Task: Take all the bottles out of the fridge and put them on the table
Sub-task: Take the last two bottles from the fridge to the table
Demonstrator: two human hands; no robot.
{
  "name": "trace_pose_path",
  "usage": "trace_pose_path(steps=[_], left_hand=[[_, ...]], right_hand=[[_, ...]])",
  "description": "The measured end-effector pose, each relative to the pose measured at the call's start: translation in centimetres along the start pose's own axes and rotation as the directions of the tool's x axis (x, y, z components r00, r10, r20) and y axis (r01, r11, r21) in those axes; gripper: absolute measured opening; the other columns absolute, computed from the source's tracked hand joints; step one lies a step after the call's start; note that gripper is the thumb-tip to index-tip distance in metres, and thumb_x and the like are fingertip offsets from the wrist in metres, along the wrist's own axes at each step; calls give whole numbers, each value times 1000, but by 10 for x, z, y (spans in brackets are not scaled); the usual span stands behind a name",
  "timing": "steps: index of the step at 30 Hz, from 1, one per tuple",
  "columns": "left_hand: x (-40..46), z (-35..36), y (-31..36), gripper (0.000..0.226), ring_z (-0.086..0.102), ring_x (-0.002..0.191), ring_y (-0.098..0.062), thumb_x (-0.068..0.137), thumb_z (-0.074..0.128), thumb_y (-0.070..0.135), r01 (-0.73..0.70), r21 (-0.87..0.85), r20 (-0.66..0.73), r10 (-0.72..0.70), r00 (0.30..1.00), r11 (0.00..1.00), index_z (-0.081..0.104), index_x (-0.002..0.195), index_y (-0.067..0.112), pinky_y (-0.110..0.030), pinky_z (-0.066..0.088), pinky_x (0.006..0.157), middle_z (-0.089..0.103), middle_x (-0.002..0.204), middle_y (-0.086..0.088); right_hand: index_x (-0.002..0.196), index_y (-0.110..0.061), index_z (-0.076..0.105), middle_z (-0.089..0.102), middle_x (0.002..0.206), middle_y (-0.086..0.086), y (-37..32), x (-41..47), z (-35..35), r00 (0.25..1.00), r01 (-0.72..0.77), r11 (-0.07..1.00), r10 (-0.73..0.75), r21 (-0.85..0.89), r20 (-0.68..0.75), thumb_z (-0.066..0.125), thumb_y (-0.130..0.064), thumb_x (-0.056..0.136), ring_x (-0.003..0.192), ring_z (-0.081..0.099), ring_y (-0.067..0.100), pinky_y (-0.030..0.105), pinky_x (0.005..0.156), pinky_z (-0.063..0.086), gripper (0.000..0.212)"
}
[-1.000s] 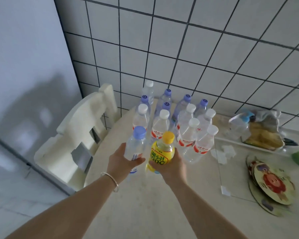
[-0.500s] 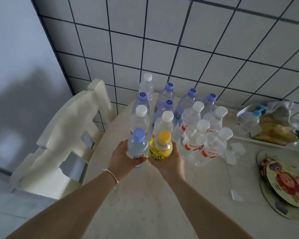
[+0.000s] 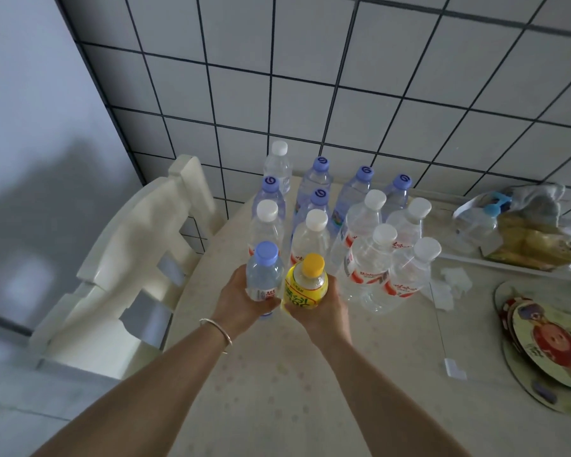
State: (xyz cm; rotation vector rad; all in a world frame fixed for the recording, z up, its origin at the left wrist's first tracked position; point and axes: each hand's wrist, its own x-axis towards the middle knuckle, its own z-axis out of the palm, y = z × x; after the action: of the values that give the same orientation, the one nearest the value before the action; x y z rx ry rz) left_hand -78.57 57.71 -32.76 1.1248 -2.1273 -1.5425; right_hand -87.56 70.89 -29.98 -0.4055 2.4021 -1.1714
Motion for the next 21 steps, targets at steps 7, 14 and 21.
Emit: trace_pose_path(steps=[7, 14, 21], left_hand=[[-39, -19, 18, 107, 43, 113, -13, 58, 88, 15, -42, -20, -120, 39, 992, 999, 26, 145, 20, -29, 40, 96, 29, 139, 0], [-113, -45, 50, 90, 60, 91, -24, 67, 80, 5, -152, -75, -393, 111, 913, 986, 32, 142, 14, -38, 51, 87, 34, 136, -16], [-249, -49, 61, 72, 63, 84, -17, 76, 74, 5, -274, -49, -463, 221, 858, 960, 38, 137, 13, -15, 45, 70, 40, 121, -1]], right_hand=[[136, -16, 35, 49, 137, 2, 6, -36, -26, 987, -129, 976, 143, -173, 73, 70, -32, 78, 121, 51, 23, 30, 87, 43, 70], [120, -16, 46, 55, 127, -2, -20, -110, -64, 999, 48, 996, -48, -69, -4, 61, -36, 84, 116, 53, 19, 30, 88, 42, 44], [121, -15, 47, 56, 118, 0, -18, -214, -77, 969, 244, 966, -247, 85, 30, 62, -32, 85, 110, 54, 20, 35, 95, 43, 42]])
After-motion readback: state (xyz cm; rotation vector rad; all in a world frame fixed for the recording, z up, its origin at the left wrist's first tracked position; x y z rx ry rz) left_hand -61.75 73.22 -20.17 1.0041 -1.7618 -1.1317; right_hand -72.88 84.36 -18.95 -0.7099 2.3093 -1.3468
